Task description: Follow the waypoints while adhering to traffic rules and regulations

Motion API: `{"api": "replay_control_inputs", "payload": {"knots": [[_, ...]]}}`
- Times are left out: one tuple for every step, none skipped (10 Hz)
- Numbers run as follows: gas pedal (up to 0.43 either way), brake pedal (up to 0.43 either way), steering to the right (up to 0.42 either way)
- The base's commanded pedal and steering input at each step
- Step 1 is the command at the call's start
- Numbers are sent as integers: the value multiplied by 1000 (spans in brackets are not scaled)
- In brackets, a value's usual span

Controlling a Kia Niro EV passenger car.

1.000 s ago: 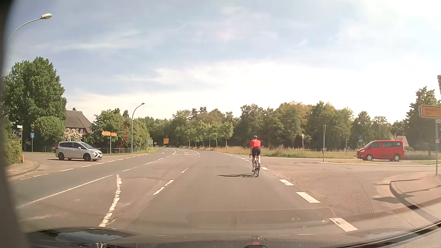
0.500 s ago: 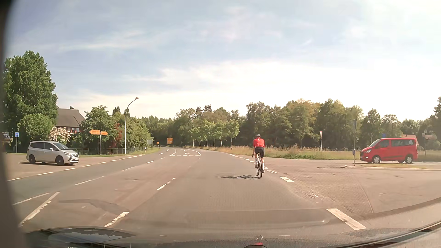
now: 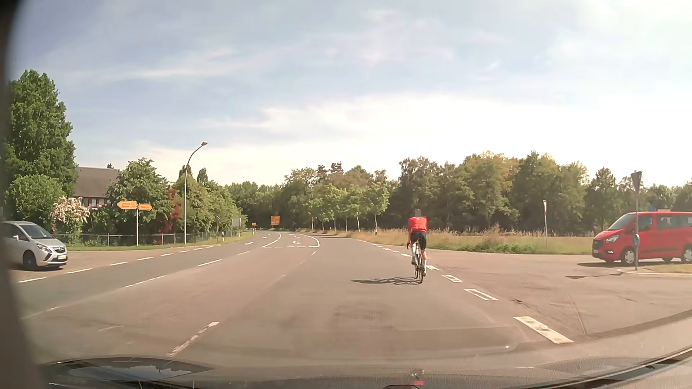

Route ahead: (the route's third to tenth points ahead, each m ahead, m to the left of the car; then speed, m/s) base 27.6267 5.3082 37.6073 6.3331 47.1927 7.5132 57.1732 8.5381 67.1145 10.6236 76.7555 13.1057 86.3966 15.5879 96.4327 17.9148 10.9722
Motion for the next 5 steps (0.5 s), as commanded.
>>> {"api": "replay_control_inputs", "payload": {"knots": [[240, 0, -27], [240, 0, -29], [240, 0, -30], [248, 0, -30], [260, 0, -31]]}}
